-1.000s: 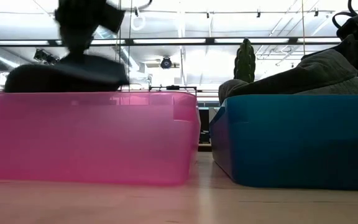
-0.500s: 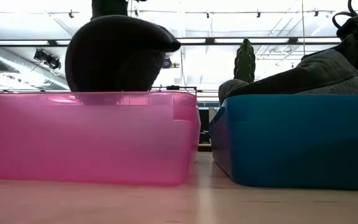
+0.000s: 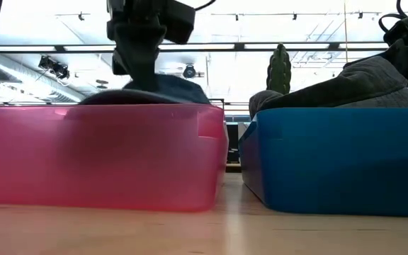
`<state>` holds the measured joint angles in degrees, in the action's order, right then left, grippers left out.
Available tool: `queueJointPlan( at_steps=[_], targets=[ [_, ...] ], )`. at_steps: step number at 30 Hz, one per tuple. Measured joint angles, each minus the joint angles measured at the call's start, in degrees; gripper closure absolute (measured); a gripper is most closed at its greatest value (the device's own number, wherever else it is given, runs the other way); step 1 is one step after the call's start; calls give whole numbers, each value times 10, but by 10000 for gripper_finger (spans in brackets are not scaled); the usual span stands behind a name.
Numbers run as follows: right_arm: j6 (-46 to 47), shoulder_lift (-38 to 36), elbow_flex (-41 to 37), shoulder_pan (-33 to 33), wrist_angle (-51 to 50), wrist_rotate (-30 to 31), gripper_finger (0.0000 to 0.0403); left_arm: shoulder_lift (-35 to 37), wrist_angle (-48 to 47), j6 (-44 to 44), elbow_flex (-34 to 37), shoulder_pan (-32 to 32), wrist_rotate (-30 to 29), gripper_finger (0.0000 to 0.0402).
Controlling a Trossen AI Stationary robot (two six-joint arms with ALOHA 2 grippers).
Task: Pick & Place hat
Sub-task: Put the left blue cap in the red bin
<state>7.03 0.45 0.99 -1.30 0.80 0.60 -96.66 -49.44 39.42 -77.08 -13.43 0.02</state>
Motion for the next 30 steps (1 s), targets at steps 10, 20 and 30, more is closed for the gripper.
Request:
queueJointPlan(
  at_steps=[10,20,30],
  targets=[
    [0,0,0,0,0,0,382,-6,-6,20,0,21,2,398],
    [0,0,0,0,0,0,382,-15,-26,63,-1,17,-6,395],
    [0,0,0,0,0,0,382,-41,-14,66,0,3,2,384]
  ],
)
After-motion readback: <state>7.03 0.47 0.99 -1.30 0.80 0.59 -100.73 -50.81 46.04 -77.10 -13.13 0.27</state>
